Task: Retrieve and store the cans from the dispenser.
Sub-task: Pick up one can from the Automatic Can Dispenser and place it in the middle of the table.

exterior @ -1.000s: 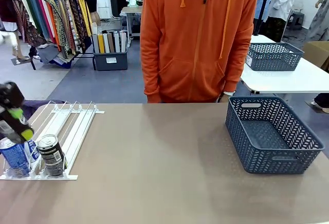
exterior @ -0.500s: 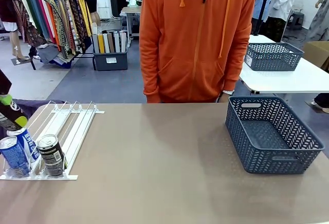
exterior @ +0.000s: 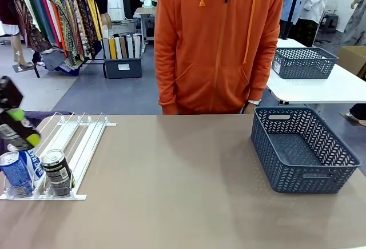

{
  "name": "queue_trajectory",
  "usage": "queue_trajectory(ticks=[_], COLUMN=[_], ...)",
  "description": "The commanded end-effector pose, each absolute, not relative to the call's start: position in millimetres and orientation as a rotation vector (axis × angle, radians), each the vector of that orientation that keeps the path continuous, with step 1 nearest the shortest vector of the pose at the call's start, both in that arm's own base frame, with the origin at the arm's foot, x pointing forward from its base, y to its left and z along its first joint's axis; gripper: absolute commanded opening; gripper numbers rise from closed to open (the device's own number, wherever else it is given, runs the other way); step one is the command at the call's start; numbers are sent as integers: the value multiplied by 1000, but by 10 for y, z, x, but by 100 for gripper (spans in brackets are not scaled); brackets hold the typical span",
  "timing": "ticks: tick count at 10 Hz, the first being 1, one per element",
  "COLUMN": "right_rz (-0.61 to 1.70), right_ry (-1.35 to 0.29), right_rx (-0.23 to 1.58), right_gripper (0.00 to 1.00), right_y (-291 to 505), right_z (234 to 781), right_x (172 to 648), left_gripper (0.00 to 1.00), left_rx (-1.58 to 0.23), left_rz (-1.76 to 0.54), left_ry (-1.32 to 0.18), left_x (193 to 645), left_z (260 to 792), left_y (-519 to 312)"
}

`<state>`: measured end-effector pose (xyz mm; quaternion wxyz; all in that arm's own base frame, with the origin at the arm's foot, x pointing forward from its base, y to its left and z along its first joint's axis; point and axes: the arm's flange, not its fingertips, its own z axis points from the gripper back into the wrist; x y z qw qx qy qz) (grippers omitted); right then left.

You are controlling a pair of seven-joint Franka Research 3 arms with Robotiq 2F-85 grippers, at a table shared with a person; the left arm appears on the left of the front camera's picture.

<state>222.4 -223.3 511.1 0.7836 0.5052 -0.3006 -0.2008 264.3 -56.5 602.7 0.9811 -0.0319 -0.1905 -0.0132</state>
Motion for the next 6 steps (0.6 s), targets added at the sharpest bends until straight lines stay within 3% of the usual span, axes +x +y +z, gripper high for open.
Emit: queue_trajectory(ticks=[1,3,5,6], right_rz=[-413,-413,-413,-413], right_ry=[-684,-684,-684,-684], right_rx=[1109,1109,1109,1109], right_gripper=[100,100,100,100], right_y=[-2242,-2242,-2242,-2242], right_z=[5122,5122,5122,5122], right_x=[2243,2243,2243,2243], left_gripper=[0,0,0,0], left_rx=[-80,-59,-127,-143], left_rz=[-108,-374,-543,-586], left_ry=[-402,-408,-338,-408], left_x=[3036,3314,3414,3378], left_z=[6294,6128,5613,5291], left_y=[-1408,-2661,-3552,-3874])
